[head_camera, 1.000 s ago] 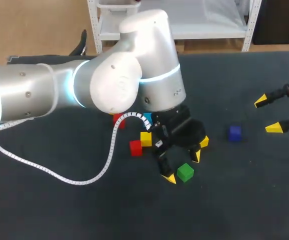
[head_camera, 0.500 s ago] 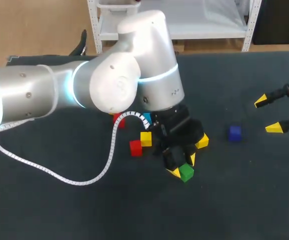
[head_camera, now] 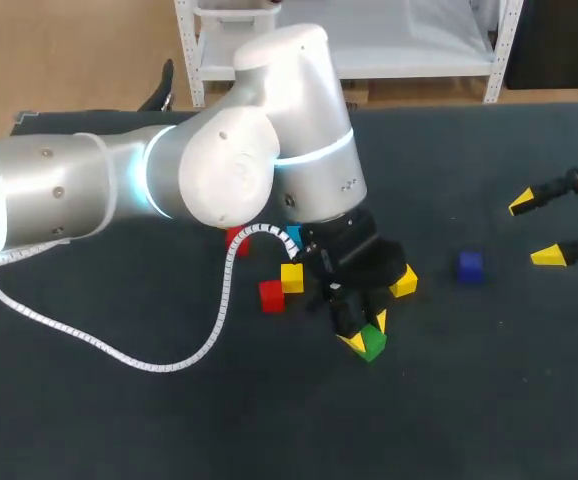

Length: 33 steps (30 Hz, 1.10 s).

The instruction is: Place the blue cubes, place green cubes on the blue cubes, place the yellow cubes on the green cubes, then place the red cubes on the yellow cubes, and place purple cube on the red cubes.

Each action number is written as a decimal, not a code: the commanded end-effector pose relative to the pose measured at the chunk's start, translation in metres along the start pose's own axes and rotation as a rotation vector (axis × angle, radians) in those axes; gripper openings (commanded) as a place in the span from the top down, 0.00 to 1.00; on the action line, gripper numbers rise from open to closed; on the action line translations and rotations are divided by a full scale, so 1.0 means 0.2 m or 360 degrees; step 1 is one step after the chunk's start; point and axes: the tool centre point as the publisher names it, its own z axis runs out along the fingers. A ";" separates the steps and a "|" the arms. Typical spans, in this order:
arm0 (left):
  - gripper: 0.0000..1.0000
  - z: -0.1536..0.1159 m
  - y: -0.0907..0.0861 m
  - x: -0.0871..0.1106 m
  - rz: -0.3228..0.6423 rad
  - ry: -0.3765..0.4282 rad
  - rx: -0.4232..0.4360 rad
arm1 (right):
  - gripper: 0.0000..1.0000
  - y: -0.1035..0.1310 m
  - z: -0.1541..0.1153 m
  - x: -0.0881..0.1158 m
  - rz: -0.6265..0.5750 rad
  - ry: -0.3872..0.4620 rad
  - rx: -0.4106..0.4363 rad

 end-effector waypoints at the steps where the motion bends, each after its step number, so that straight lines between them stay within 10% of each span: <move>1: 1.00 -0.07 -0.01 0.01 -0.0057 -0.0032 -0.0051 | 0.00 0.00 0.00 0.00 -0.0001 -0.0001 0.0000; 19: 1.00 -0.69 -0.17 0.35 -0.0936 0.0091 -0.0561 | 0.00 0.00 0.00 0.00 -0.0001 -0.0001 0.0000; 33: 1.00 -0.82 -0.05 0.62 -0.1042 0.0029 -0.0816 | 0.00 0.00 0.00 0.00 -0.0001 -0.0001 0.0000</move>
